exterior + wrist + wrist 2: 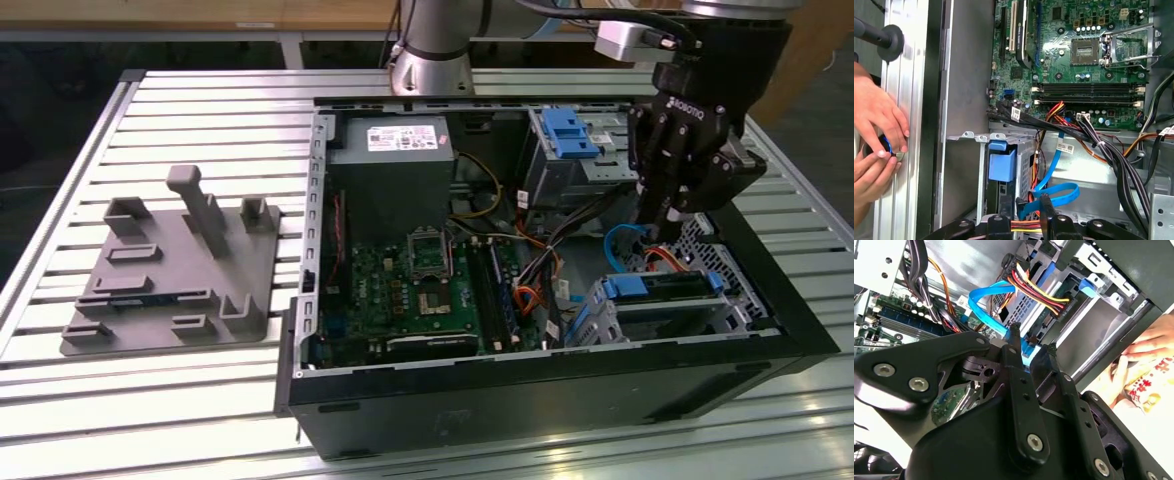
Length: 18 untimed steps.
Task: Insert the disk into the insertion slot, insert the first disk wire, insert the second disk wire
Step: 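Insert the second disk wire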
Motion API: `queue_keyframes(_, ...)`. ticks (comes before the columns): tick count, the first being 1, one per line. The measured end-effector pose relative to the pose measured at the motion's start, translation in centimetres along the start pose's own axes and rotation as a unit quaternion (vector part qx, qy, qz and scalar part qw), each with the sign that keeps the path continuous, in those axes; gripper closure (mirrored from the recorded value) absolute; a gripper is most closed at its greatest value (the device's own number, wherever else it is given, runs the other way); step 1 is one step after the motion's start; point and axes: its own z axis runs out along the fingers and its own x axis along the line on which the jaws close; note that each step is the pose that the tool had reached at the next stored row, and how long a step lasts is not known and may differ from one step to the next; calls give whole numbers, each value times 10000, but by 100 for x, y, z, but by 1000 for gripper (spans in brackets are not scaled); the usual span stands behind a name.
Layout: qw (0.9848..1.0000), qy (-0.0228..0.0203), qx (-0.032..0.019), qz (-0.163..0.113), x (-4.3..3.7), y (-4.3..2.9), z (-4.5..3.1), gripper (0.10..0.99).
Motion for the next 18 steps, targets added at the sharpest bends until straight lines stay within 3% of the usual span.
queue_keyframes(8, 10000, 22, 27, -86, -2, 0, 4, 729)
queue_keyframes(15, 9999, 92, 28, -99, -9, 1, 3, 729)
queue_keyframes(17, 9999, 112, 29, -103, -11, 1, 3, 741)
queue_keyframes(18, 9999, 121, 29, -106, -11, 1, 3, 816)
